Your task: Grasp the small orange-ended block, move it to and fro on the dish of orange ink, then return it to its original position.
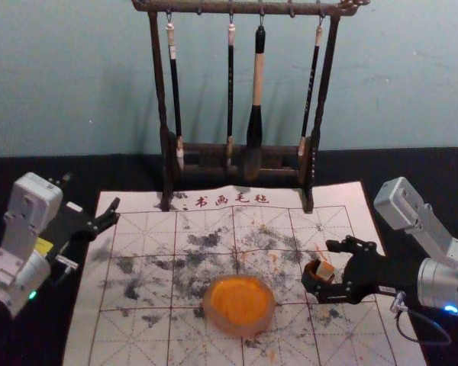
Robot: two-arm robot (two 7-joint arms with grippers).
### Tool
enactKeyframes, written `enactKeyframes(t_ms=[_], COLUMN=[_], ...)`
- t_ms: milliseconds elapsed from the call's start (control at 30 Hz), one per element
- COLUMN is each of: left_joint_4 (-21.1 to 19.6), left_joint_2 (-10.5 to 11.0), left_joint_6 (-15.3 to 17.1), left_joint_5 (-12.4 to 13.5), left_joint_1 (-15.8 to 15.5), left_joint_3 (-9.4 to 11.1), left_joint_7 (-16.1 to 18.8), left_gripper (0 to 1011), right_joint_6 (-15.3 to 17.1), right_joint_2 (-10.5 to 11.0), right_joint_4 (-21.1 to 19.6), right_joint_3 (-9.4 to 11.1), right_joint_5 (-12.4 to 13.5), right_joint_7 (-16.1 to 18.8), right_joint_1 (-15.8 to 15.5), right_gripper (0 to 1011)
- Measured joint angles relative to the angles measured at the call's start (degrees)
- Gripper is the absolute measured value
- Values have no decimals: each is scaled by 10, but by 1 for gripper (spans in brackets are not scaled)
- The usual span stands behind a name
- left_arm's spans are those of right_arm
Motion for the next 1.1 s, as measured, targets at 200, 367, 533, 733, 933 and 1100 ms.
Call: enactKeyframes(t_ms=[200,367,533,733,933,1100], left_joint_4=[0,0,0,0,0,0], left_joint_2=[0,0,0,0,0,0], left_joint_6=[0,0,0,0,0,0], left_joint_5=[0,0,0,0,0,0], left_joint_1=[0,0,0,0,0,0], left_joint_3=[0,0,0,0,0,0], left_joint_7=[0,0,0,0,0,0], left_gripper=[1001,1001,1001,1001,1001,1001], right_joint_6=[-2,-17,-34,-32,-14,-17], right_joint_2=[0,-7,-25,-48,-62,-66], right_joint_4=[-3,-20,-36,-41,-20,-1], right_joint_3=[3,29,69,114,146,151], right_joint_5=[0,8,19,12,11,-17], right_joint_7=[-6,-36,-88,-170,-211,-245], right_joint_1=[-2,-20,-41,-64,-84,-107], right_gripper=[1000,1000,1000,1000,1000,1000])
